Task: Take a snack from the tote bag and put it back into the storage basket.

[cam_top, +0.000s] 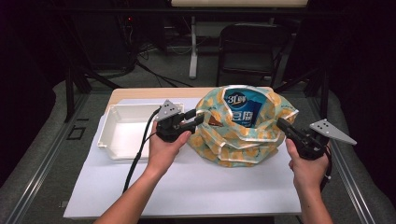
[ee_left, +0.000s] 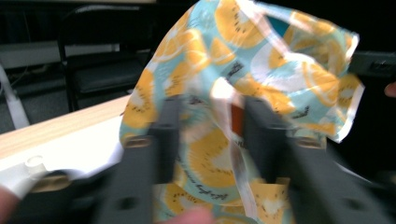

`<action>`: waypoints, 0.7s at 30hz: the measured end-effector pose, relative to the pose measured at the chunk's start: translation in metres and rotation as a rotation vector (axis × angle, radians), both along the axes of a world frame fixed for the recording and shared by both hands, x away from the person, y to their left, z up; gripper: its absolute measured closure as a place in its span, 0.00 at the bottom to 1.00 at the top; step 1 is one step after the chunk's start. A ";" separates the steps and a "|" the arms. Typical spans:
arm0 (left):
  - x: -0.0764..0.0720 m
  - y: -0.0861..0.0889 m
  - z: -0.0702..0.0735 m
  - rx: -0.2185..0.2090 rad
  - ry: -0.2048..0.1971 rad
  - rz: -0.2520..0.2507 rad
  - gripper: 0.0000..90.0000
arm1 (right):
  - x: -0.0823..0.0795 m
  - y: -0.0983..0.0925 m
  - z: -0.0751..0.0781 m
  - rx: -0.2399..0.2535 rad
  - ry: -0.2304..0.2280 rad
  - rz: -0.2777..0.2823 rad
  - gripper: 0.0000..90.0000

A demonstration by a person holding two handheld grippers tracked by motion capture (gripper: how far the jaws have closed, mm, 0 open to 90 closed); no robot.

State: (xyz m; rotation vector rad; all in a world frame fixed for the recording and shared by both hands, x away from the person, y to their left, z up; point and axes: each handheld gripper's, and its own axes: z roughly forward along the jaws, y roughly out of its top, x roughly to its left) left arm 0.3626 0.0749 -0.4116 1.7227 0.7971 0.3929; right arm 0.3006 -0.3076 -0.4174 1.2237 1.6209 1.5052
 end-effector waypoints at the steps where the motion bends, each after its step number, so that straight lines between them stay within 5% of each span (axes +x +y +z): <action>1: 0.002 0.001 -0.001 0.017 0.013 -0.011 0.83 | 0.001 -0.001 0.001 -0.001 -0.008 -0.002 1.00; 4: 0.006 0.003 -0.005 0.048 0.035 -0.005 0.98 | 0.003 -0.004 0.003 0.000 -0.017 -0.006 1.00; 9: 0.012 0.004 -0.015 0.154 0.057 0.034 1.00 | 0.006 -0.013 0.009 0.022 -0.030 -0.041 1.00; 12: 0.015 0.009 -0.019 0.140 0.073 0.033 0.99 | 0.007 -0.017 0.011 0.020 -0.034 -0.057 1.00; 14: 0.014 0.013 -0.016 0.105 0.076 0.024 0.91 | 0.007 -0.019 0.011 0.018 -0.032 -0.052 1.00; 17: 0.009 0.013 -0.007 0.070 0.041 0.017 0.71 | 0.005 -0.022 0.010 0.046 -0.038 -0.037 0.75; 21: 0.004 0.008 0.005 0.047 -0.012 0.011 0.56 | 0.000 -0.026 0.010 0.056 -0.038 -0.014 0.58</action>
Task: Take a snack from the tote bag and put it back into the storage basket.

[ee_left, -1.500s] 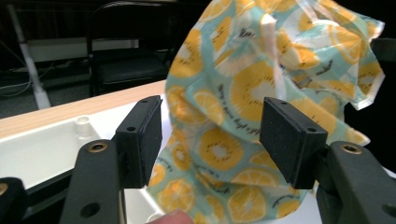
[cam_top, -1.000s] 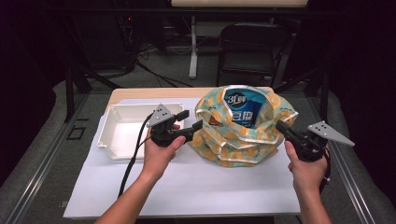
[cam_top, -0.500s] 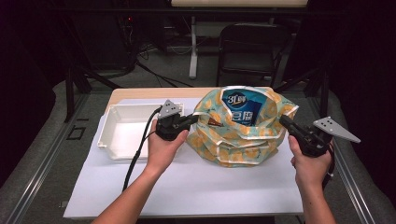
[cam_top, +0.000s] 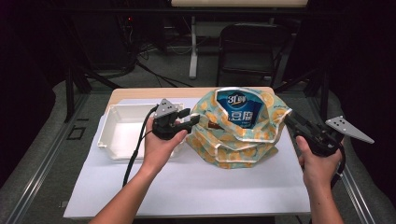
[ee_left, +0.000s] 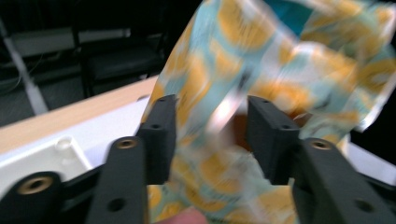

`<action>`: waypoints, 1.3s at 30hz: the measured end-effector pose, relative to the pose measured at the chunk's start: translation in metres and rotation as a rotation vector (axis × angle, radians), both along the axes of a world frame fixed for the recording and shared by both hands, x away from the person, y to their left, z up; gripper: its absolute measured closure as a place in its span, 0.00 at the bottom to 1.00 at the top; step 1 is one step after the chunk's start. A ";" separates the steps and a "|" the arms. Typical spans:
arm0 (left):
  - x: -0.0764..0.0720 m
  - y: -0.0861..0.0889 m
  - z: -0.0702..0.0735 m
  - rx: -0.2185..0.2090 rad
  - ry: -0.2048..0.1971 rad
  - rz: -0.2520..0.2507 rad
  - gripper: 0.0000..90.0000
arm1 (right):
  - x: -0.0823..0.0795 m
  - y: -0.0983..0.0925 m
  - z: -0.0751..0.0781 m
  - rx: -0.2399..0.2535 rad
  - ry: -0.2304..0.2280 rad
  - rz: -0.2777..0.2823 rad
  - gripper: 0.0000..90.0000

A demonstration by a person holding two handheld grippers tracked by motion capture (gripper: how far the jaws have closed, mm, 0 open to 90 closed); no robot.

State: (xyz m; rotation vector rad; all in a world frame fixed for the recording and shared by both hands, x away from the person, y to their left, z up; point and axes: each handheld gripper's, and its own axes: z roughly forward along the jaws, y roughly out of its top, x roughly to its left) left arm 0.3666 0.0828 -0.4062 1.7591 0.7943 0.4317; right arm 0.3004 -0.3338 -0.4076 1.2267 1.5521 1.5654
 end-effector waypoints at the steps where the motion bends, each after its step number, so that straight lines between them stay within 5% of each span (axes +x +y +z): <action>1: -0.001 -0.002 0.003 0.000 -0.011 0.003 0.53 | -0.001 0.000 0.000 -0.009 0.000 0.002 0.55; 4: -0.004 -0.008 0.010 0.004 -0.039 0.007 0.49 | -0.006 0.003 -0.001 -0.028 -0.003 -0.014 0.48; 8: -0.007 -0.016 0.012 0.000 -0.058 -0.008 0.48 | -0.018 0.009 -0.006 -0.012 0.004 0.039 0.49; 13: -0.006 -0.028 0.004 0.033 -0.036 -0.046 0.43 | -0.015 0.027 -0.025 -0.049 0.080 0.099 0.48; 18: -0.008 -0.038 0.001 0.054 -0.043 -0.087 0.41 | -0.002 0.032 -0.031 -0.073 0.129 0.111 0.89; 19: -0.008 -0.039 0.000 0.054 -0.042 -0.089 0.40 | -0.002 0.029 -0.028 -0.098 0.180 0.154 0.95; 24: -0.008 -0.047 -0.004 0.075 -0.031 -0.112 0.33 | 0.014 0.037 -0.025 -0.039 0.131 0.159 1.00; 31: -0.008 -0.060 -0.005 0.104 -0.024 -0.110 0.24 | 0.022 0.051 -0.010 -0.024 0.080 0.200 1.00; 33: -0.009 -0.064 -0.006 0.116 -0.029 -0.113 0.26 | 0.023 0.055 -0.008 -0.034 0.075 0.209 1.00; 39: -0.010 -0.068 -0.006 0.163 -0.044 -0.104 0.57 | 0.024 0.060 -0.010 -0.049 0.078 0.226 1.00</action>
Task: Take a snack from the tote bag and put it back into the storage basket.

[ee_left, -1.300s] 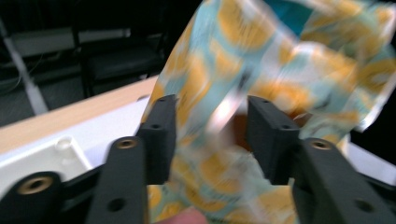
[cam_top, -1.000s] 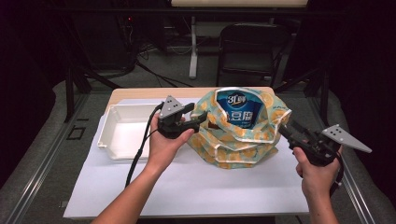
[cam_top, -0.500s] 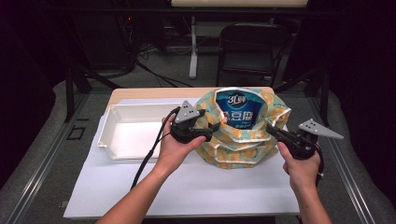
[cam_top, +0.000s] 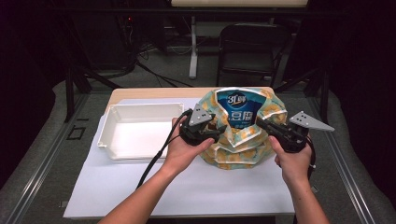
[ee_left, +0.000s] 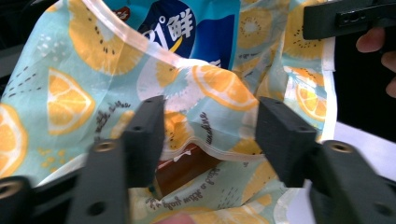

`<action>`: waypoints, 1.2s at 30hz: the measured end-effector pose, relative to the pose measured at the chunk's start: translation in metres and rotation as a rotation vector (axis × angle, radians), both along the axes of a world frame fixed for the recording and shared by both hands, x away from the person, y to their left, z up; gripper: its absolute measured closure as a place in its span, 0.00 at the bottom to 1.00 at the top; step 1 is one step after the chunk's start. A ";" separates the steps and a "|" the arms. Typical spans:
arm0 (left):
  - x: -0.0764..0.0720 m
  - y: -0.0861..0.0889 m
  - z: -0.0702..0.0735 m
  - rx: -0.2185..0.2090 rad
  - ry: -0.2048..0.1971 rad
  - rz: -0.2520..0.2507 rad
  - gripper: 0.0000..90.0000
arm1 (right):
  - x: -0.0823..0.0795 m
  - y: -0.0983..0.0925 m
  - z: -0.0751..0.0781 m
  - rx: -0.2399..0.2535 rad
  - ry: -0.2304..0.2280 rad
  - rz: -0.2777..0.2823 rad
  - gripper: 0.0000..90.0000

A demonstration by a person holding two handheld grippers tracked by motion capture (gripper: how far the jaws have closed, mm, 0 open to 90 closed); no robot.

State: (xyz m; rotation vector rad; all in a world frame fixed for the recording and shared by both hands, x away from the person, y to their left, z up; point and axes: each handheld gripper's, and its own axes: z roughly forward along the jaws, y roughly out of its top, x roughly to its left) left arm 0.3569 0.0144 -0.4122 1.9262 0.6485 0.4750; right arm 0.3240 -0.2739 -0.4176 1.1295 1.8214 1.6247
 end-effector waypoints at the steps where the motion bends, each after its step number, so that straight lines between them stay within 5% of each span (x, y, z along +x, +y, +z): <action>1: 0.001 0.000 0.000 -0.005 0.003 0.007 0.61 | 0.000 0.000 0.000 -0.003 0.001 0.001 1.00; 9: 0.007 0.009 0.003 -0.055 0.036 -0.017 1.00 | -0.001 -0.005 0.005 -0.019 -0.010 -0.002 1.00; 18: 0.006 0.024 0.016 -0.103 0.016 -0.030 1.00 | -0.003 -0.017 0.009 -0.005 -0.028 -0.037 0.97; 22: 0.010 0.029 0.023 -0.116 0.008 -0.024 1.00 | -0.001 -0.023 0.014 0.028 -0.038 -0.048 0.80; 27: 0.016 0.034 0.027 -0.148 0.004 -0.005 1.00 | 0.005 -0.024 0.020 -0.003 -0.033 -0.070 1.00; 36: 0.031 0.042 0.036 -0.177 -0.012 0.037 1.00 | 0.020 -0.029 0.039 0.011 -0.066 -0.090 1.00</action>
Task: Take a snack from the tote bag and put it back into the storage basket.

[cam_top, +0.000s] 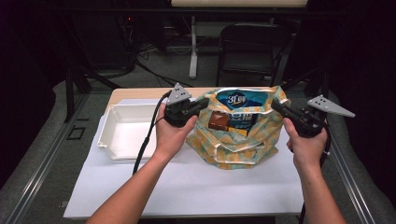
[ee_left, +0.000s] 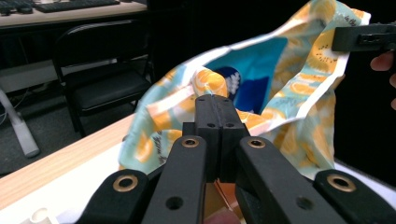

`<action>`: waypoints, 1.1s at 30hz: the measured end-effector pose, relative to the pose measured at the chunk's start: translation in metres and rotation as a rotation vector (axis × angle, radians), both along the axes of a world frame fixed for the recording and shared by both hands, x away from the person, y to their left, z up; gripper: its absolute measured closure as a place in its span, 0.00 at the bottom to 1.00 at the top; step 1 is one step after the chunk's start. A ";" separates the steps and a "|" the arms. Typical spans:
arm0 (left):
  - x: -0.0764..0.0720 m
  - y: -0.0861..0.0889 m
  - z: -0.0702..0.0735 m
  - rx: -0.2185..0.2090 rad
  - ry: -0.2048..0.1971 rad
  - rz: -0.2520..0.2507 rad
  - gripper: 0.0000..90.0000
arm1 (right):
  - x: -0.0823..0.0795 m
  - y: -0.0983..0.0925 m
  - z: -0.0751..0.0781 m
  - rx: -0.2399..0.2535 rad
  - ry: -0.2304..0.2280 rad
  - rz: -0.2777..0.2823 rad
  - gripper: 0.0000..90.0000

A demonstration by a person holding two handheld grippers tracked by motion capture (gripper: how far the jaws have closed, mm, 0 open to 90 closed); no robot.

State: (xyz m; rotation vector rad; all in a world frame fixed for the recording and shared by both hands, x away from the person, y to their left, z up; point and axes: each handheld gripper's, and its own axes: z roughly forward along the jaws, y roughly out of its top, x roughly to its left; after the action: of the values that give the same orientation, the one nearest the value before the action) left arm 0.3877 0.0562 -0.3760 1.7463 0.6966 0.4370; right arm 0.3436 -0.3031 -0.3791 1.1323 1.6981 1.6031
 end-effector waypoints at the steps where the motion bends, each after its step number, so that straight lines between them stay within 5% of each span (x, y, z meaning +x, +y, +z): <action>1: 0.002 0.001 0.001 -0.003 0.000 0.009 1.00 | 0.003 0.000 0.002 -0.004 -0.007 -0.012 1.00; 10: 0.019 0.004 0.021 -0.036 -0.024 0.047 1.00 | 0.024 0.005 0.021 -0.039 -0.022 -0.023 1.00; 20: 0.047 0.002 0.032 -0.020 -0.032 0.132 1.00 | 0.049 0.011 0.037 -0.073 -0.003 -0.019 1.00; 26: 0.077 -0.003 0.009 -0.012 0.102 0.154 1.00 | 0.067 0.014 0.034 -0.084 0.056 -0.033 1.00; 30: 0.088 -0.007 -0.020 -0.023 0.216 0.139 1.00 | 0.078 0.008 0.013 -0.093 0.136 -0.061 0.99; 33: 0.091 -0.009 -0.040 -0.026 0.280 0.125 1.00 | 0.083 0.001 -0.006 -0.048 0.192 -0.082 0.98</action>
State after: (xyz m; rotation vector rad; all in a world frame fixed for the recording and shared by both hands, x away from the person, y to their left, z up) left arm 0.4787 0.0467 -0.4160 1.7634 1.0105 0.2679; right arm 0.4262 -0.3025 -0.3850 1.3499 1.7753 1.4350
